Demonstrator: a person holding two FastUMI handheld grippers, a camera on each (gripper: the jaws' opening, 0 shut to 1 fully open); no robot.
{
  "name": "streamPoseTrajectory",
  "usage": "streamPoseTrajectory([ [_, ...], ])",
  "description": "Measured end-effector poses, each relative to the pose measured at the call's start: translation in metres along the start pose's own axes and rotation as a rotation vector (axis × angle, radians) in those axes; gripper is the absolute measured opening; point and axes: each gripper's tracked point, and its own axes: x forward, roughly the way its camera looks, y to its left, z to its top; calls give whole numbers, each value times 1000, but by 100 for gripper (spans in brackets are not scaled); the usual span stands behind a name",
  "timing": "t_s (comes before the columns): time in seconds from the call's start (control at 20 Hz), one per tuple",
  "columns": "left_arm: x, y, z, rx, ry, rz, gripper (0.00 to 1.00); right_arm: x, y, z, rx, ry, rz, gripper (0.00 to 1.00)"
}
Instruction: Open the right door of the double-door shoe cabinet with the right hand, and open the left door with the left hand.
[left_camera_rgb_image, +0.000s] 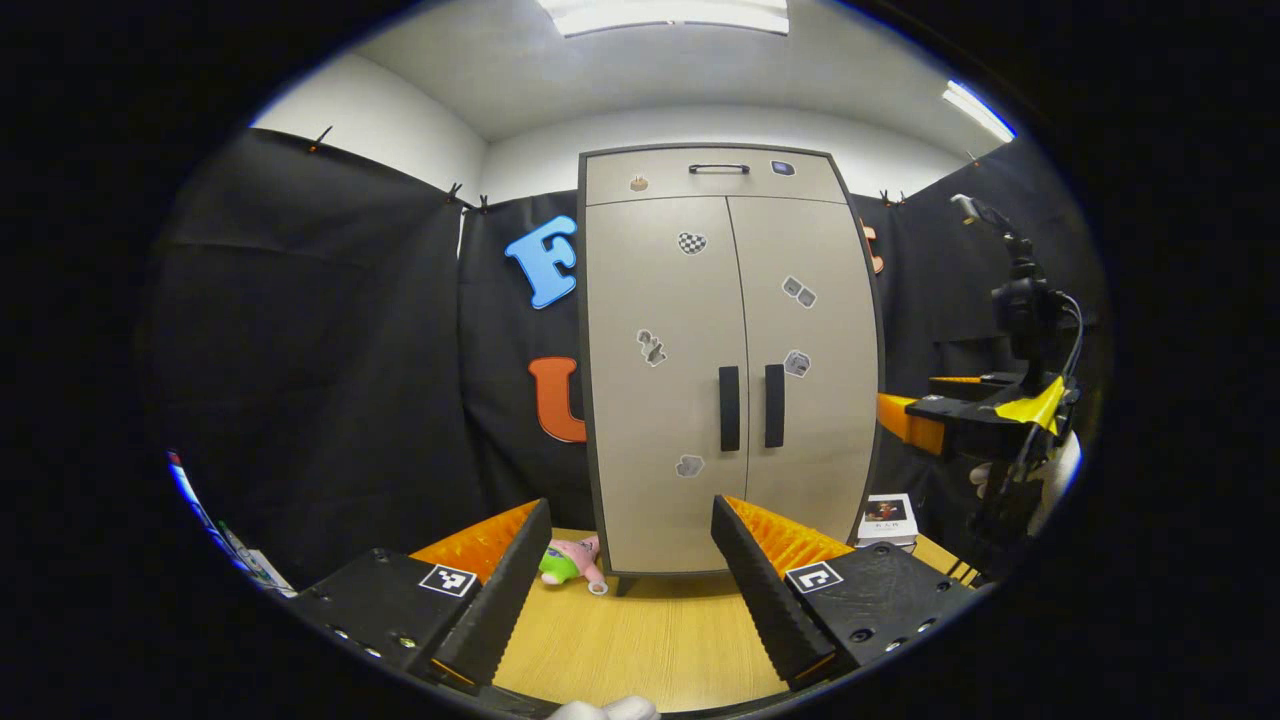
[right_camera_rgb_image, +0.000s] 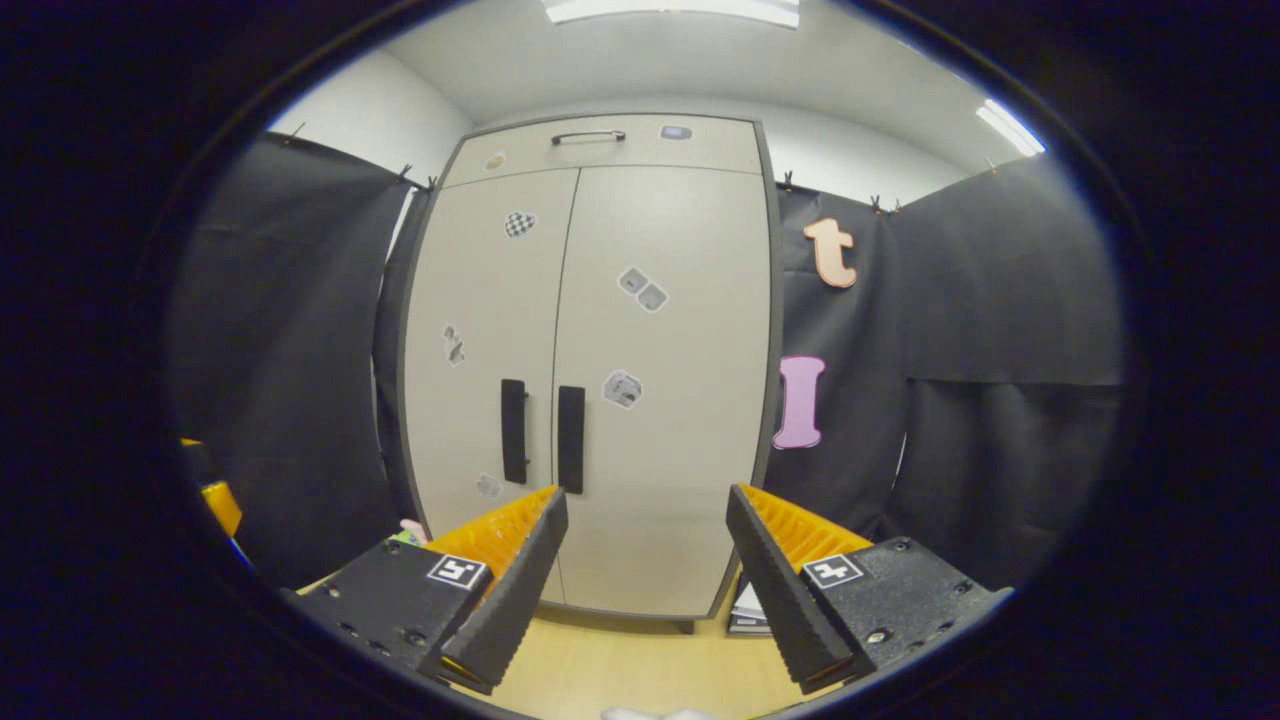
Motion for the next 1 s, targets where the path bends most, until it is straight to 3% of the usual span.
streamPoseTrajectory([
  [0.2,-7,13,-2,35,5,67,96,57,31,-2,37,22,43,99],
  [0.55,-3,9,-11,11,39,123,96,147,73,-1,79,36,52,98],
  [0.75,1,9,-11,3,47,151,96,180,82,-12,68,71,41,87],
  [0.85,4,12,-9,3,44,165,96,190,83,-15,65,77,27,88],
  [1.0,10,17,-10,14,45,184,96,200,84,-20,75,99,19,76],
])
